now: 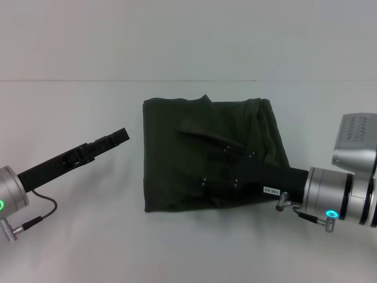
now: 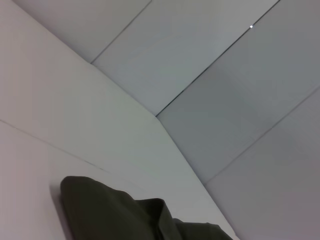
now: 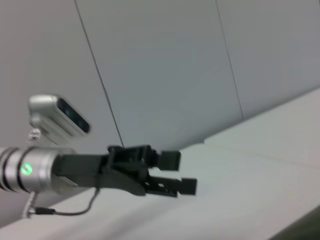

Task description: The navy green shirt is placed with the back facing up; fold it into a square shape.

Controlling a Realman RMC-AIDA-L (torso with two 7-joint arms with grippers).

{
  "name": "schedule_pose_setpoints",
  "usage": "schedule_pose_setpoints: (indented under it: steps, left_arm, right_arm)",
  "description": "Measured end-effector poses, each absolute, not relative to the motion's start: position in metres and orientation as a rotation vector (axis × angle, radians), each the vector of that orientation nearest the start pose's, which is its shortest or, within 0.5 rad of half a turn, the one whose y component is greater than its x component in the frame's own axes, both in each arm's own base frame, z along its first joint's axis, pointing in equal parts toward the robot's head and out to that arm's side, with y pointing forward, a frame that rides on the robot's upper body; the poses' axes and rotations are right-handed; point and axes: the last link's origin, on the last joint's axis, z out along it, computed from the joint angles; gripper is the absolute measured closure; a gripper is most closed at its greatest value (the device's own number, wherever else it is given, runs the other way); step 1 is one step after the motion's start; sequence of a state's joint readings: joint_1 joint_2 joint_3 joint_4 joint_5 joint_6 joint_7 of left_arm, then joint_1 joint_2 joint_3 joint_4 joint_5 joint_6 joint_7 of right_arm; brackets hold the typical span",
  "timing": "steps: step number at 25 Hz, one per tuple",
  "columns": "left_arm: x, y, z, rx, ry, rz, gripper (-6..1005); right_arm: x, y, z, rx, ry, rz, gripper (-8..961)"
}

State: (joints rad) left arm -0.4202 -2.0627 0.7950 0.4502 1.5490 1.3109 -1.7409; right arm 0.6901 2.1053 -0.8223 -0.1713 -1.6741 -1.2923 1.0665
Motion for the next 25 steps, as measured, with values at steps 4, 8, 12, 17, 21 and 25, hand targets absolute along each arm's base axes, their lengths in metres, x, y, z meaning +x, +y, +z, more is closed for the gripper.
schedule_pose_setpoints:
  steps: [4,8,12,17,21,25]
  left_arm:
    - [-0.304,0.326,-0.005,-2.103,-1.425,-1.092,80]
    - [-0.304,0.327,-0.007,-2.105,-1.42,-1.085,80]
    - [-0.301,0.329,-0.009,-2.112,-1.415,-1.082,80]
    - [-0.298,0.333,-0.011,-2.12,-1.399,-1.074,80]
    - [-0.294,0.334,-0.014,-2.131,-1.396,-1.078,80]
    - [-0.293,0.334,-0.016,-2.133,-1.398,-1.081,80]
  right_arm:
    - [0.244,0.338,-0.09,-2.604,0.737,0.793,58]
    - [0.275,0.326,-0.084,-2.515,0.85,0.749,58]
    - [0.29,0.316,-0.081,-2.47,0.908,0.736,58]
    - [0.31,0.302,-0.073,-2.385,0.964,0.749,58]
    - [0.317,0.298,-0.066,-2.348,0.973,0.754,58]
    - [0.318,0.296,-0.058,-2.329,0.949,0.795,57]
